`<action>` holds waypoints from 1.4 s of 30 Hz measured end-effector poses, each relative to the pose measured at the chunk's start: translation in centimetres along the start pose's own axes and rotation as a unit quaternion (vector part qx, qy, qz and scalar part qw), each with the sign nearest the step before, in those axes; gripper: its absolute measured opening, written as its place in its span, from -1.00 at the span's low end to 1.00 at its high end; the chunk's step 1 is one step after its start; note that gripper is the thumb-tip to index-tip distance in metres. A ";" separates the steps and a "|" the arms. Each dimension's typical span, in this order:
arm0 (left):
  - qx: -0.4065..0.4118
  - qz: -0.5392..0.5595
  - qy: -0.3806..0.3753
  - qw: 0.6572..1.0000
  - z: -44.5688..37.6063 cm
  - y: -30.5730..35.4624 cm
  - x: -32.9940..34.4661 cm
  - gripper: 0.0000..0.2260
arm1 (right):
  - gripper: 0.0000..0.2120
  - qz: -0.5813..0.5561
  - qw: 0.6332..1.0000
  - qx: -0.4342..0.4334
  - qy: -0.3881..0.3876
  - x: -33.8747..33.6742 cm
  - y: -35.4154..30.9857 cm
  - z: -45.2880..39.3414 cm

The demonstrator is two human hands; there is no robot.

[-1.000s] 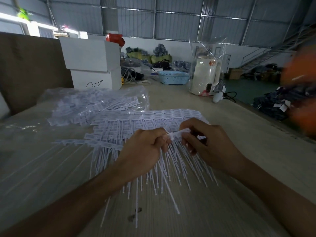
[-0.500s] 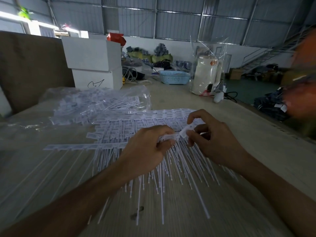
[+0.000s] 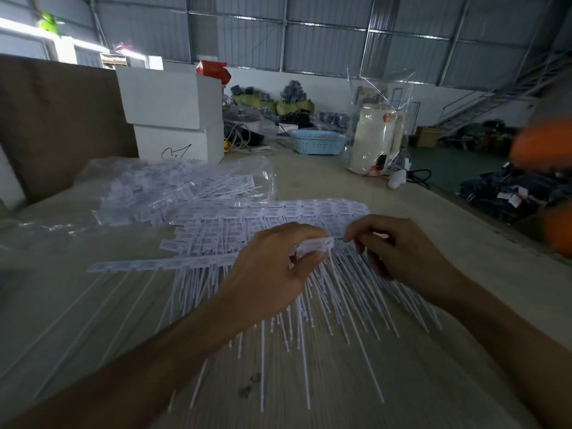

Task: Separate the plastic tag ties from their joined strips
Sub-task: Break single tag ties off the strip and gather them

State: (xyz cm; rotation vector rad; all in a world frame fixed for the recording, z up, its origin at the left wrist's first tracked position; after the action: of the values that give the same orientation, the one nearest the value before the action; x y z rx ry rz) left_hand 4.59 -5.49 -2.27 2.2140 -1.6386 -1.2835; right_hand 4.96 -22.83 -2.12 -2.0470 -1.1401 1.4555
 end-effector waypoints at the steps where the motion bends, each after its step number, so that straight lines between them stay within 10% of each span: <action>1: -0.006 -0.005 0.000 1.000 0.0 -0.2 0.0 -0.77 | -0.72 -0.025 1.000 0.000 -0.019 1.1 -0.5 0.1; 14: 0.016 0.018 -0.046 0.999 -0.4 0.3 -0.2 -0.76 | -0.69 -0.130 0.987 0.061 -0.076 3.7 -0.7 0.7; 24: 0.015 -0.182 -0.054 0.982 0.0 -1.1 -1.0 -0.80 | -0.67 -0.153 0.980 0.108 -0.066 4.4 0.9 0.7; 30: 0.002 -0.126 -0.072 0.989 -0.3 -1.6 -0.6 -0.86 | -0.85 0.091 0.992 -0.082 0.009 2.4 -2.3 0.5; 42: -0.009 -0.006 -0.055 0.998 -0.6 -1.9 -0.9 -0.91 | -0.88 0.125 0.984 -0.122 0.040 2.3 -2.5 0.4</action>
State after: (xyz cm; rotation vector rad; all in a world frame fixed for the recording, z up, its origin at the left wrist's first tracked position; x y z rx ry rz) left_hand 6.35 -4.15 -2.39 2.1816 -1.6456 -1.4427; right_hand 3.90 -19.64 -1.93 -2.4715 -1.1079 1.3857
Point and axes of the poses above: each hand's wrist, its own z-axis away from the middle knuckle, its own x-axis out of the palm, y = z × x, the point moved 9 cm from there along -z, towards the middle knuckle, and after that the axes turned 4 degrees about z, right-handed, at the moved point
